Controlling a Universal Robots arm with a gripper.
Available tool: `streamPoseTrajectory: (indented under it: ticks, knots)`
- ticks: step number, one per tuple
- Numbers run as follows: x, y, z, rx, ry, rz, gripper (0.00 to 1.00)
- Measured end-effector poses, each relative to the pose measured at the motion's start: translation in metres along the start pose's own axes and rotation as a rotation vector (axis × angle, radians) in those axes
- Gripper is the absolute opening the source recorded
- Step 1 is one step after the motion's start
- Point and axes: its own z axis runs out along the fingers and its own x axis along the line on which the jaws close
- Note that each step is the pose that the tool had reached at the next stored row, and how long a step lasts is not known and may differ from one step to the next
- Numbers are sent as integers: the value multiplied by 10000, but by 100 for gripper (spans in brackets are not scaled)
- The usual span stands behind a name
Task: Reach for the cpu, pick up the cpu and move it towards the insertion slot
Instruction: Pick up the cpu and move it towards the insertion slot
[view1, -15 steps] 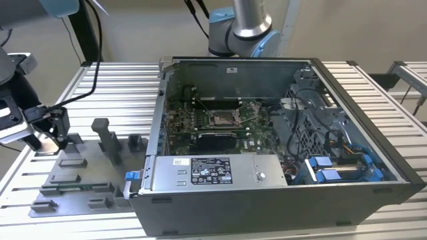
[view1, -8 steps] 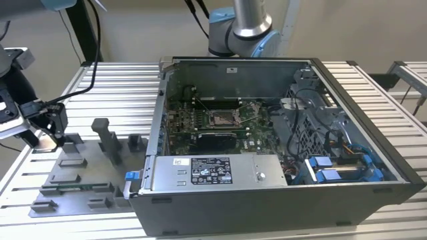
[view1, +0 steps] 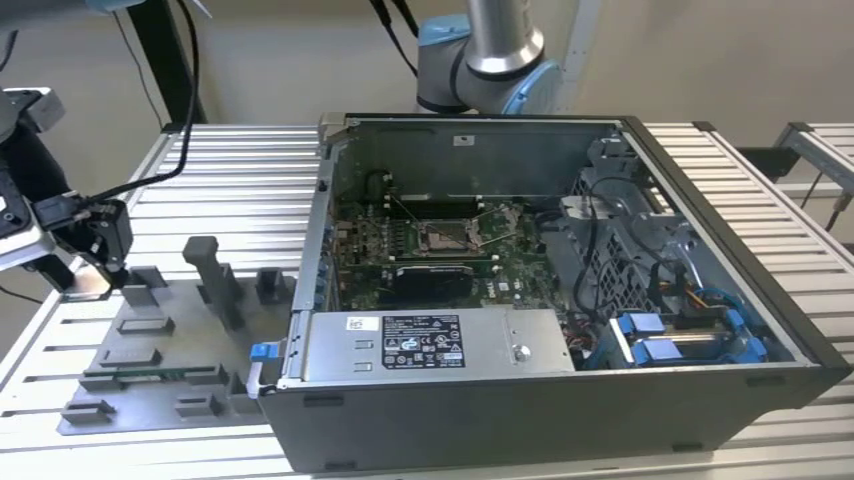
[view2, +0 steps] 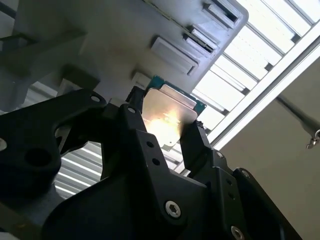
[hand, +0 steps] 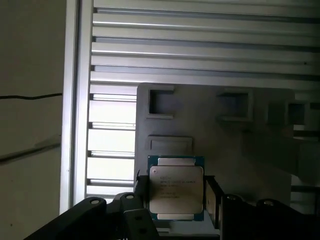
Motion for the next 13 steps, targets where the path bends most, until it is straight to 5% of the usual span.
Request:
streamPoseTrajectory:
  ticks: [13]
  knots:
    - [-5,12,-216,0,-2,0,0]
